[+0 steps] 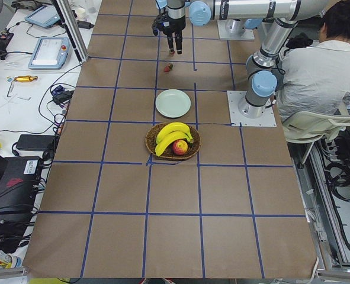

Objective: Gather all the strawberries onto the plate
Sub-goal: 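Return the right gripper to the last strawberry and grasp it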

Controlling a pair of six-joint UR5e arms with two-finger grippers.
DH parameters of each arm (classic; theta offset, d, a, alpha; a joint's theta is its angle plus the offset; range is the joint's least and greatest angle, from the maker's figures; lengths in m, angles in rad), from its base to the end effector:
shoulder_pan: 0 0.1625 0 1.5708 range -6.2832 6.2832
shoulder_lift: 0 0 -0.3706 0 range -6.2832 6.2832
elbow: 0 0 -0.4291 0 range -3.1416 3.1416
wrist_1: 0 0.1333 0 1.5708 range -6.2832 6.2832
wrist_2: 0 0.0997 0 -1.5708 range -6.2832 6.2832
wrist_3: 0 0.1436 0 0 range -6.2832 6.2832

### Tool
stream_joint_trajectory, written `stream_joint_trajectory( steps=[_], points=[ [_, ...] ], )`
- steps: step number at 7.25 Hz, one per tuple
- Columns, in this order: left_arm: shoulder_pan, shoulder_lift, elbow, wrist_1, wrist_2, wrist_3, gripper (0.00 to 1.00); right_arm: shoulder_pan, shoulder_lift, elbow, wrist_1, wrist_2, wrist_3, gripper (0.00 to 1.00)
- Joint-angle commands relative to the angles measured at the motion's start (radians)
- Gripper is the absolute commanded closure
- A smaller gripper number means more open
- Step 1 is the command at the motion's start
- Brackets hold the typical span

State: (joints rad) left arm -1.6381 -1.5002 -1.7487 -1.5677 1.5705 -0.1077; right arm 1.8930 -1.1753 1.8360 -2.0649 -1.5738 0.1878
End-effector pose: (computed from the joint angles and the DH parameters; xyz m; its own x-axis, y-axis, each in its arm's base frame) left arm -0.1656 -0.4746 0.3330 -0.9991 -0.0398 -0.0109 -0.0408 0.9938 0.1035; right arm 0.3021 -0.4854 0.0830 -0.9900 -0.1369 0.0339 -0.1297 0.9782 0.1624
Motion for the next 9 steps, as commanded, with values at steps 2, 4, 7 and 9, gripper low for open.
stream_joint_trajectory(
  steps=[2, 4, 7, 9],
  points=[
    [0.0, -0.002, 0.0, 0.0, 0.0, -0.001, 0.0, 0.0, 0.011, 0.026, -0.012, -0.002, -0.025, 0.1],
    [0.0, -0.002, 0.0, 0.0, 0.0, -0.001, 0.0, 0.0, 0.014, 0.028, -0.011, 0.0, -0.025, 0.55],
    [0.0, -0.003, -0.002, -0.002, 0.0, -0.001, 0.0, -0.002, 0.029, 0.022, -0.012, -0.002, -0.024, 1.0],
    [0.0, -0.005, 0.0, 0.0, 0.0, -0.001, 0.0, -0.012, 0.002, -0.012, -0.014, -0.005, -0.007, 1.0]
  ],
)
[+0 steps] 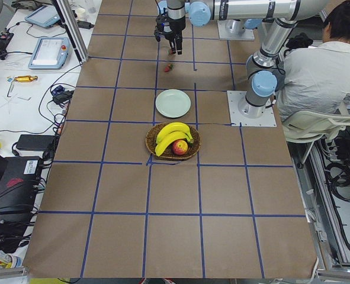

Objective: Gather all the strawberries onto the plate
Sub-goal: 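Carry the last strawberry and set it beside the other two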

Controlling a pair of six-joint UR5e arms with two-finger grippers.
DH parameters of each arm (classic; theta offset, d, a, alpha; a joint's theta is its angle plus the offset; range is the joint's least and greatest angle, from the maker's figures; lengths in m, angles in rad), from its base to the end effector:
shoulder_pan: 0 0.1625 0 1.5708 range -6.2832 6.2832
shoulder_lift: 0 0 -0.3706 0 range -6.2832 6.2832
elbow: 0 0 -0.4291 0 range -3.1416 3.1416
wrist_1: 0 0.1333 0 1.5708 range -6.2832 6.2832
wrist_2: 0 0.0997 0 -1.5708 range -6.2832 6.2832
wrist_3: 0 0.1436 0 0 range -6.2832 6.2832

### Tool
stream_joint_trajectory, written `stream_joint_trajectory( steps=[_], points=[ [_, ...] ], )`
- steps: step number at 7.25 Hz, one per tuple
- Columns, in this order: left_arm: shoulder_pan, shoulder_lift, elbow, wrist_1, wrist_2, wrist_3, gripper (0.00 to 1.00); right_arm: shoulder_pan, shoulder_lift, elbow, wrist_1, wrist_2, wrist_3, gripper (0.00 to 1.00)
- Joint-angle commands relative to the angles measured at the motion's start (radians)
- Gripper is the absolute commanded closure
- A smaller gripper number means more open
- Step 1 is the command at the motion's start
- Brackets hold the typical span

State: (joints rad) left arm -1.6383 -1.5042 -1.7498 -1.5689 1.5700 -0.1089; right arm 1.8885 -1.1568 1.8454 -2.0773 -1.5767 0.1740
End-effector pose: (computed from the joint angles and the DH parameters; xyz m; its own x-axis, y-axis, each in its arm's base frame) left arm -0.1658 -0.4749 0.3304 -0.9991 -0.0408 -0.0112 -0.0418 0.9931 0.1097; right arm 0.2984 -0.4834 0.0698 -0.9885 -0.1469 0.0371 -0.1382 0.9744 0.1774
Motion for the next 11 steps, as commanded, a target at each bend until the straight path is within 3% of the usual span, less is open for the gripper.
stream_joint_trajectory(
  steps=[1, 5, 9, 11],
  points=[
    [0.0, -0.001, 0.001, 0.001, 0.001, 0.001, 0.0, -0.009, -0.036, -0.067, 0.005, -0.003, 0.021, 1.0],
    [0.0, 0.007, 0.007, 0.004, 0.001, 0.002, 0.0, 0.056, -0.026, -0.155, -0.004, 0.093, 0.179, 1.0],
    [0.0, 0.012, 0.013, 0.004, 0.001, 0.003, 0.0, 0.191, 0.07, -0.207, -0.047, 0.106, 0.26, 1.0],
    [0.011, 0.025, 0.022, -0.003, 0.053, 0.02, 0.0, 0.217, 0.072, -0.207, -0.047, 0.141, 0.26, 1.0]
  ],
)
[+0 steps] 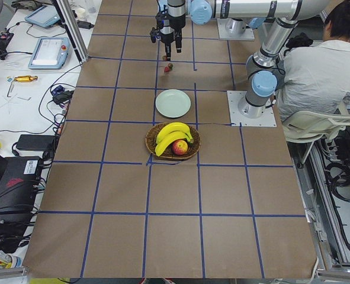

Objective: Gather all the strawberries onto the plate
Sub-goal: 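Carry the last strawberry and set it beside the other two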

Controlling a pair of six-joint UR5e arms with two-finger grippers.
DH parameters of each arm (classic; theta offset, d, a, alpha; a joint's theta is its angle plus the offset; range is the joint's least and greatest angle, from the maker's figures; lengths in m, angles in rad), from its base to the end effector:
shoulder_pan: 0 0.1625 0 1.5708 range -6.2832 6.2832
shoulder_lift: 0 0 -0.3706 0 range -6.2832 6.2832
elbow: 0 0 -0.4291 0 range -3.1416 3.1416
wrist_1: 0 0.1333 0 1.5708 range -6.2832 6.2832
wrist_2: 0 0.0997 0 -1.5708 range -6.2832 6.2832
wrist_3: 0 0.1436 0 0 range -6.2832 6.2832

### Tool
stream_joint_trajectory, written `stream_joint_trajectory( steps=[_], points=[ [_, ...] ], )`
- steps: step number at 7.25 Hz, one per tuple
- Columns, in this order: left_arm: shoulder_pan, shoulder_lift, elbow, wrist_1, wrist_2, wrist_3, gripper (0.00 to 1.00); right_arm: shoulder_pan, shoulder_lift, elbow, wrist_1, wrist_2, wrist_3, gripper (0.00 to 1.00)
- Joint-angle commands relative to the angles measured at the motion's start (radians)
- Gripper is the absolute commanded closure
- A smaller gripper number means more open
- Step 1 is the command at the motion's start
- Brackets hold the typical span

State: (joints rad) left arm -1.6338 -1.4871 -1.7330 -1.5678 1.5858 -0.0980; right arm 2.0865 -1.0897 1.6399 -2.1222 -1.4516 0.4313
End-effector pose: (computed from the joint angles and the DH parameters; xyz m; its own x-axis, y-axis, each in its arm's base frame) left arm -0.1614 -0.4762 0.3475 -0.9992 -0.0336 -0.0223 -0.0352 0.9967 0.0736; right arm 0.4450 -0.4801 0.1242 -0.9908 -0.0812 -0.1085 -0.0869 0.9950 0.0486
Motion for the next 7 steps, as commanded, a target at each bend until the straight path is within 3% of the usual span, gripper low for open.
stream_joint_trajectory(
  steps=[1, 2, 3, 4, 5, 6, 7],
  points=[
    [0.006, 0.01, 0.013, -0.011, 0.081, 0.011, 0.0, 0.024, 0.007, 0.0, -0.002, 0.017, 0.003, 1.0],
    [0.006, 0.01, 0.013, -0.011, 0.082, 0.011, 0.0, 0.029, 0.008, 0.006, -0.001, 0.017, -0.002, 1.0],
    [0.008, 0.01, 0.013, -0.011, 0.082, 0.011, 0.0, 0.035, 0.016, 0.009, 0.002, 0.017, -0.011, 0.9],
    [0.008, 0.01, 0.013, -0.011, 0.082, 0.011, 0.0, 0.037, 0.027, 0.009, 0.001, 0.019, -0.012, 0.61],
    [0.008, 0.01, 0.012, -0.012, 0.082, 0.011, 0.0, 0.037, 0.03, 0.009, 0.001, 0.025, -0.014, 0.53],
    [0.008, 0.01, 0.012, -0.012, 0.082, 0.011, 0.0, 0.037, 0.034, 0.009, 0.001, 0.06, -0.016, 0.32],
    [0.008, 0.01, 0.012, -0.012, 0.082, 0.011, 0.0, 0.037, 0.034, 0.009, 0.002, 0.06, -0.014, 0.21]
  ],
)
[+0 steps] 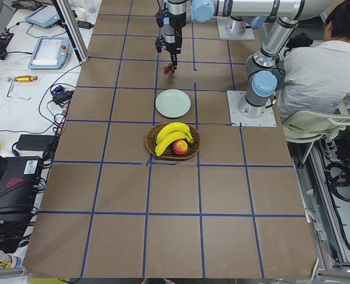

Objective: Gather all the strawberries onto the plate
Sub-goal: 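Carry the last strawberry and set it beside the other two, then raise the right gripper away while the left gripper moves toward the strawberries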

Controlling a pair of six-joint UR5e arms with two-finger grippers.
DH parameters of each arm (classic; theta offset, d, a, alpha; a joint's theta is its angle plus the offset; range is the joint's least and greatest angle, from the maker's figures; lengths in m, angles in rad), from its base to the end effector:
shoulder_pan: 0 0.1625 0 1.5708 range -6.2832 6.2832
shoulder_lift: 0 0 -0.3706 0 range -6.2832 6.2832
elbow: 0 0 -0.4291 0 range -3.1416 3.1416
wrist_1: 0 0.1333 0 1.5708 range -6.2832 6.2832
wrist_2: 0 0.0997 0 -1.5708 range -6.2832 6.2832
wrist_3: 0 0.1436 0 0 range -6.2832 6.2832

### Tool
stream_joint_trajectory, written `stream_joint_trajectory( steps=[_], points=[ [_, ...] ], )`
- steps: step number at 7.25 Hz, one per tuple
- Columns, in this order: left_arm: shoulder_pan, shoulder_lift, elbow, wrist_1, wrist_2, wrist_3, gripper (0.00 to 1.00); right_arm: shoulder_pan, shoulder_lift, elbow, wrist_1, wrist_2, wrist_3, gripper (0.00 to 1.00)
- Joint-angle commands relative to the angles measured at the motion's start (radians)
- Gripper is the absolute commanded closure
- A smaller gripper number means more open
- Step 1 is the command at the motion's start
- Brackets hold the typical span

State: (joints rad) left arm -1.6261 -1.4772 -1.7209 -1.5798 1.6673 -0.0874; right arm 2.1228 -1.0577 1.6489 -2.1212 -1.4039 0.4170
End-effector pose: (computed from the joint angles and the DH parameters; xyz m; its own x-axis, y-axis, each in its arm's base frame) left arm -0.1460 -0.4766 0.3581 -0.9945 -0.0259 -0.1015 -0.0318 0.9979 0.0568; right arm 0.4652 -0.4557 0.1007 -0.9832 -0.1229 -0.1352 -0.1375 0.9850 0.1045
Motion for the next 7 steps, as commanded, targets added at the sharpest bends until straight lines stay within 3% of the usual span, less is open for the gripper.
stream_joint_trajectory(
  steps=[1, 2, 3, 7],
  points=[
    [0.0, 0.0, 0.0, 0.001, 0.0, 0.0, 0.0, -0.001, -0.011, -0.001, 0.007, 0.0, 0.002, 0.0],
    [0.0, 0.0, -0.002, 0.0, -0.004, -0.006, 0.0, -0.016, -0.046, 0.002, 0.027, -0.027, 0.003, 0.0],
    [-0.003, 0.0, -0.002, 0.001, -0.008, -0.015, 0.0, -0.029, -0.1, -0.007, 0.117, -0.07, -0.007, 0.0],
    [-0.014, -0.027, -0.008, -0.003, -0.02, -0.066, 0.0, -0.303, -0.28, -0.014, 0.384, -0.285, -0.231, 0.0]
  ],
)
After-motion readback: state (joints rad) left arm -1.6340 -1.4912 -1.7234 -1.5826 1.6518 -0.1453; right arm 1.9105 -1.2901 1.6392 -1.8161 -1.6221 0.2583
